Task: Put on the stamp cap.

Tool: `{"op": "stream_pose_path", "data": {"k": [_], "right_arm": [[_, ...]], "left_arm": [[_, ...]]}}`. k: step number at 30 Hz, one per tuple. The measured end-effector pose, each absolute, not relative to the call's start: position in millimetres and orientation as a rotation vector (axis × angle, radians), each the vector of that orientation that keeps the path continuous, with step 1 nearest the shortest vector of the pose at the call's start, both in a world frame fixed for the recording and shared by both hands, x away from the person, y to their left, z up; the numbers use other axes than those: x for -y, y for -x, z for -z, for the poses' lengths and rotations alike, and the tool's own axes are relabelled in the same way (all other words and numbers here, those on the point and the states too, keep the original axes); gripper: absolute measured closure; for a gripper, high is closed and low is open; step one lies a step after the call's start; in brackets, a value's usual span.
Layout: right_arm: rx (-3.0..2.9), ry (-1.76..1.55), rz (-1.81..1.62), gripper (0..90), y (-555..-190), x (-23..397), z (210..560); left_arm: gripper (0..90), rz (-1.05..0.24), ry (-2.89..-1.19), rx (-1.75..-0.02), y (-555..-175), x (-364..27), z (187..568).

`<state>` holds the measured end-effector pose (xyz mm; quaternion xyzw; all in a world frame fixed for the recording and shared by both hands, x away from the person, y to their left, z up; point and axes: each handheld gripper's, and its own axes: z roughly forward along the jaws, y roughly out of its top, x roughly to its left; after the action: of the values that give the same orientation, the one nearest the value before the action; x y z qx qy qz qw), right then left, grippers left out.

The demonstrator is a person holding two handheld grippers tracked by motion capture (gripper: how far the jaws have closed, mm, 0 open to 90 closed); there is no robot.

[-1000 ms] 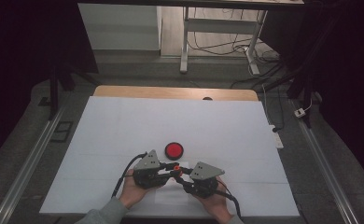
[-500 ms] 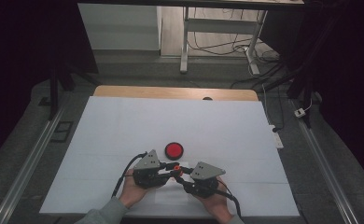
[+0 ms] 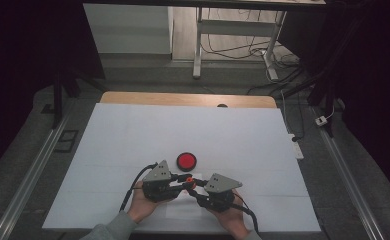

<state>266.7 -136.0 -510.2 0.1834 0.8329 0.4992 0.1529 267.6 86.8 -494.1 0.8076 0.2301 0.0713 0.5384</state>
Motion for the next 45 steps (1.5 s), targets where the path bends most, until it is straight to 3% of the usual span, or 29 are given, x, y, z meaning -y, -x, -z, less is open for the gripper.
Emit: {"op": "stream_pose_path", "data": {"k": [21,45], "right_arm": [[-2.391,-0.551,-1.411,51.7,-269,146,509],[-2.273,-0.723,-1.298,48.4,-276,250,497]], "left_arm": [[72.7,-0.172,-1.898,-0.56,-270,-95,490],[72.7,-0.205,-1.904,-0.619,-276,-111,486]]}}
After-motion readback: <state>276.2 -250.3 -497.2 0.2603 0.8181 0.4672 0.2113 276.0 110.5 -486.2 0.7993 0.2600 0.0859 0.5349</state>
